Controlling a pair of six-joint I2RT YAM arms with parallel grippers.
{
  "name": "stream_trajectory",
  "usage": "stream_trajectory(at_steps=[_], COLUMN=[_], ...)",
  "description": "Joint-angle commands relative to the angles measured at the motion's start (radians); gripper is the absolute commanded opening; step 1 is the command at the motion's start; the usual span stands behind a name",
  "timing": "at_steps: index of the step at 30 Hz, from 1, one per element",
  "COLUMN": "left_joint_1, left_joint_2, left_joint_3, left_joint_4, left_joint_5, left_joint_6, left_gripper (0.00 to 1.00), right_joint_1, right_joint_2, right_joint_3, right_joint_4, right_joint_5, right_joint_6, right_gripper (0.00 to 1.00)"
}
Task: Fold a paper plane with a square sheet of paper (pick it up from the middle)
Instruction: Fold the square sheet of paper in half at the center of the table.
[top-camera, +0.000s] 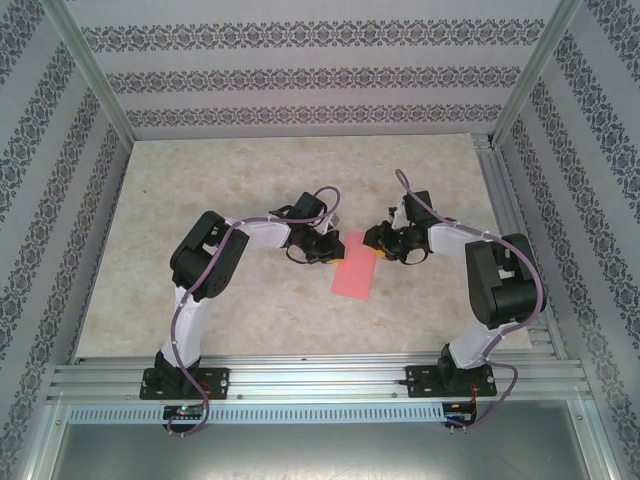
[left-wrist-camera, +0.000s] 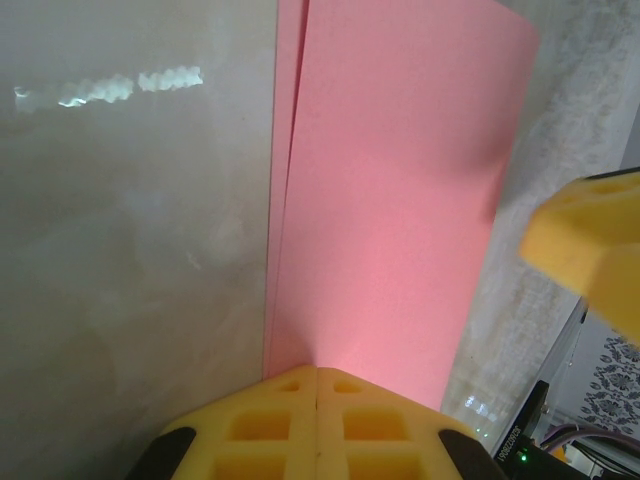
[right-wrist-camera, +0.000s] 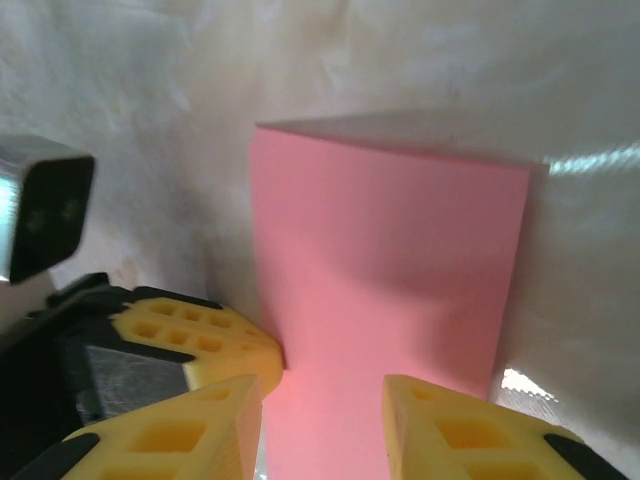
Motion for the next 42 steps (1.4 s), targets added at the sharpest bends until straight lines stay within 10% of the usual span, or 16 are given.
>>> stream_trajectory(at_steps=[1, 42], left_joint_1=[-0.022, -0.022], left_joint_2=[0.005, 0.003], left_joint_3=[-0.038, -0.051], left_joint_4=[-0.073, -0.064], left_joint_5=[-0.024, -0.019], left_joint_6=[0.023, 0.022], left_gripper=[0.03, 0.03], right_joint_1=[-0.004, 0.17], right_joint_2=[0.057, -0.273], right_joint_3=[-0.009, -0.391], right_joint_4=[0.037, 0.206], right_joint_5=[0.028, -0.008], right_joint_6=[-0.001, 0.194], right_gripper=[0.37, 0.38])
